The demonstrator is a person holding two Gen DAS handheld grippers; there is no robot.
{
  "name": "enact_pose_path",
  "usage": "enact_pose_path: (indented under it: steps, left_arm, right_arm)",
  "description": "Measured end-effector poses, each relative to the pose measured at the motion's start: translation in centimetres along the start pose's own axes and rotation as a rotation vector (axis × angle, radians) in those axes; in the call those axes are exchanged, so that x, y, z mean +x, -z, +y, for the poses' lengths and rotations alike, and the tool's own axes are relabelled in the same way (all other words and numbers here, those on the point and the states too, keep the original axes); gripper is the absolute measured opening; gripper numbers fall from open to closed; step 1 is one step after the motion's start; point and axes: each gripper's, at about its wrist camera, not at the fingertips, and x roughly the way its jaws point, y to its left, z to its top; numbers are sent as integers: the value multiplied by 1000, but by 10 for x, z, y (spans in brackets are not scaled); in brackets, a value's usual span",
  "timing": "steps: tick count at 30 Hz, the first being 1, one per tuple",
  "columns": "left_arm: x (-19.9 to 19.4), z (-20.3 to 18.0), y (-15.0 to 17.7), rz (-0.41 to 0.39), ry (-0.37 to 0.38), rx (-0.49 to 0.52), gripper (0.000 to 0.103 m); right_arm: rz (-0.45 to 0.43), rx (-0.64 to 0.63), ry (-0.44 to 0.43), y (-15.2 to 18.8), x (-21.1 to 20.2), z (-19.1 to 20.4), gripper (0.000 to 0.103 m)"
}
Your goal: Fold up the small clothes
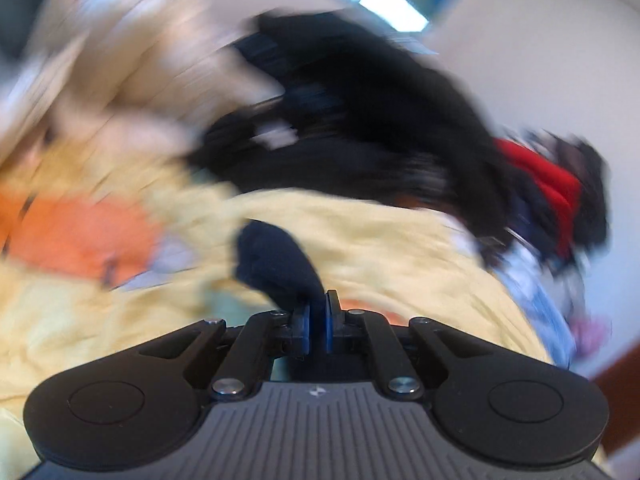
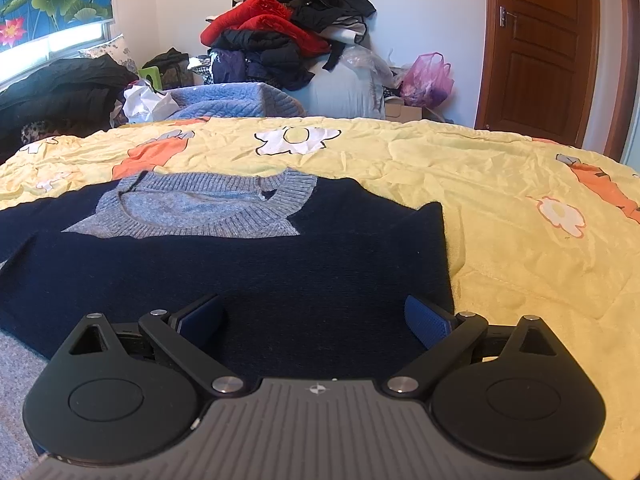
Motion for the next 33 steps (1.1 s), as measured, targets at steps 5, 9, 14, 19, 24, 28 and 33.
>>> enact_pose_path:
  steps: [5, 9, 14, 19, 24, 28, 33]
  left_arm:
    - [-45, -128, 76, -36, 215, 345, 4]
    - [-72, -211, 167, 72, 418, 501, 4]
    - [-91, -269, 274, 230, 513, 742, 5]
    - [-119, -249, 288, 166, 514, 868, 9]
    - [-99, -201, 207, -53, 284, 764, 60]
    - [-59, -117, 103, -36, 174, 280, 97]
    - [-9, 6, 45, 60, 157, -527, 96]
  right_arm:
    - [-4, 11, -9, 0, -1, -1, 98]
    - [-10, 26, -20, 0, -1, -3, 98]
    - [-13, 37, -28, 0, -2, -5, 98]
    - [-20, 54, -43, 0, -3, -8, 98]
    - [-31, 79, -64, 1, -6, -12, 98]
    - [-30, 77, -62, 1, -5, -12, 98]
    - [-24, 61, -50, 0, -5, -9, 98]
